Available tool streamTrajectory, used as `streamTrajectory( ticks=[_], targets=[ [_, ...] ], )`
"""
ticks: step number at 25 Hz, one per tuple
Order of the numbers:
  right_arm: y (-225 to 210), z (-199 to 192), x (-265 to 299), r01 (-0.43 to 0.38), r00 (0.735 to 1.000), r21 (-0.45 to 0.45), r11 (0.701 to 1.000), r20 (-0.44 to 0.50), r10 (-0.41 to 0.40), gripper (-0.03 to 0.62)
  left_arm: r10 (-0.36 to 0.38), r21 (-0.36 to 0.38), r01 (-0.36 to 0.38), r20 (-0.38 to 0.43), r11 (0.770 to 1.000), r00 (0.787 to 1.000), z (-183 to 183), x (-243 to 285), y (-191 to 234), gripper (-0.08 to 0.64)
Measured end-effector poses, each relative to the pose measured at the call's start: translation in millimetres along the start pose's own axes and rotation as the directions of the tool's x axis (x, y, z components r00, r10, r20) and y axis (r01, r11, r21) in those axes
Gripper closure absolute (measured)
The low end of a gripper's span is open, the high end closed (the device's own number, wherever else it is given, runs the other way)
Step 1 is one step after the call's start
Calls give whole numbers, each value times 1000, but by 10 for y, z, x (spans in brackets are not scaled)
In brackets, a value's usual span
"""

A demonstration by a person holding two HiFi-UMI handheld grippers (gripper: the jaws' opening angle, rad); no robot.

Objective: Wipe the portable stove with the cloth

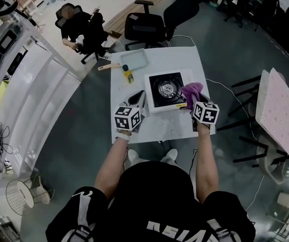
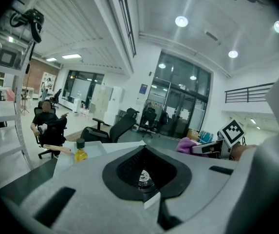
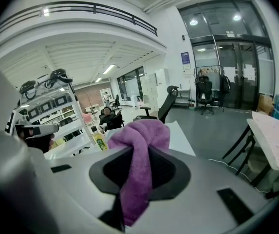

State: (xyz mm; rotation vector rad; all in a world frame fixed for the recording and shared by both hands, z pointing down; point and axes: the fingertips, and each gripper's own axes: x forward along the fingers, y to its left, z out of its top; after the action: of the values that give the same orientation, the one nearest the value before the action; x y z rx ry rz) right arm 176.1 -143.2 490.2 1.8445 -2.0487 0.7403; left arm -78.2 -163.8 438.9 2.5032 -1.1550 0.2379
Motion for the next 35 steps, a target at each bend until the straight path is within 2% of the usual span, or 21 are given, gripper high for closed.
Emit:
streamTrajectory(
  ticks=[4,9,23,35],
  targets=[
    [88,6,24,-16,1000,-11,1000,-4,16,506,15,-6,-15,4,1000,1000,-29,-61,38,554],
    [395,9,142,-59,998,-34,998,-15,59,506,51,-21,-50,14,999,999,-58,-239,214,554],
    [1630,-155,545,-206,977,-94,974,-83,198,506,205,-84,-203,24,976,978,-210,-1131,1072,554],
    [2412,-644,890,-261,956,-83,962,-164,245,506,221,-94,-221,-9,971,975,-508,-1483,1634,554]
  ],
)
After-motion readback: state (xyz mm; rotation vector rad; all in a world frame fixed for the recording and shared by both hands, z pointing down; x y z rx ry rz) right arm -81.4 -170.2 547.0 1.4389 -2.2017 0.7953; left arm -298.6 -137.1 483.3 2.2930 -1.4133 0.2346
